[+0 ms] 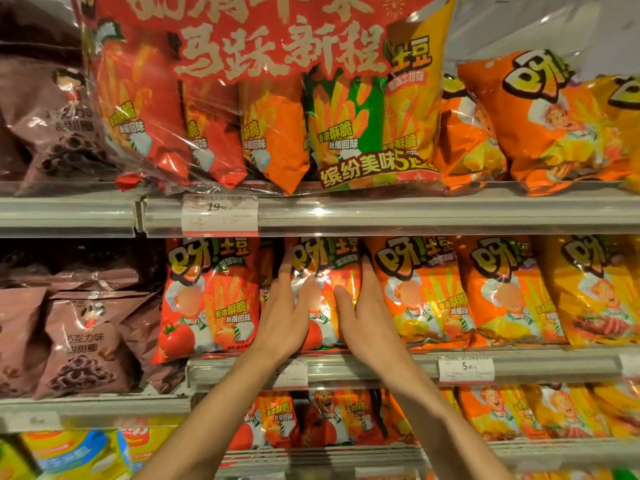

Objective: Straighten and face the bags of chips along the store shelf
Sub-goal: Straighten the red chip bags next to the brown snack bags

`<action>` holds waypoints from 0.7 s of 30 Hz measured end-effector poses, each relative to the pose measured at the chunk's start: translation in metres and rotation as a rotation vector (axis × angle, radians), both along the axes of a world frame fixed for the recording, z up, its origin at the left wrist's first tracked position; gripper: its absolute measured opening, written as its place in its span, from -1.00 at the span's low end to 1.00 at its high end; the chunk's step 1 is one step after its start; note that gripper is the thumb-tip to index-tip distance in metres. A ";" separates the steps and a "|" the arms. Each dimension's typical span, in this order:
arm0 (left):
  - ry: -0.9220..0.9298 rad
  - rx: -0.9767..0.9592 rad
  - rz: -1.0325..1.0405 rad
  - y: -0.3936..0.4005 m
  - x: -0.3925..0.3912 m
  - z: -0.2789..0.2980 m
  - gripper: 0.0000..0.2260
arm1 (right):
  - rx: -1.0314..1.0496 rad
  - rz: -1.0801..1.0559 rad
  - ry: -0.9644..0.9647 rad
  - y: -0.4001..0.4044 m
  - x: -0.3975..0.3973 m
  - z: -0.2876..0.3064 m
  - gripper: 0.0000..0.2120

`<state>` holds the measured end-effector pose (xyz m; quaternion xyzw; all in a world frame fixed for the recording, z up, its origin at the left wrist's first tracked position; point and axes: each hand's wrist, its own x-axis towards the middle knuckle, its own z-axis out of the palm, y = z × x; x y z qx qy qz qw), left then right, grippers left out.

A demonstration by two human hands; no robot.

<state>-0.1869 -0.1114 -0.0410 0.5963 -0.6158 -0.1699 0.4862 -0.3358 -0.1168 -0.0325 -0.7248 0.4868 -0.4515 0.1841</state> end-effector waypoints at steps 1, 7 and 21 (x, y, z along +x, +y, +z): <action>-0.030 0.002 -0.006 -0.001 0.000 -0.002 -0.42 | -0.105 -0.020 0.094 0.002 -0.003 0.000 -0.44; -0.075 0.028 0.022 -0.014 -0.008 -0.007 -0.38 | -0.350 -0.230 0.670 -0.008 -0.029 -0.002 -0.48; -0.108 -0.003 -0.036 0.004 0.001 0.001 -0.41 | -0.240 -0.159 0.640 -0.008 -0.043 -0.003 -0.42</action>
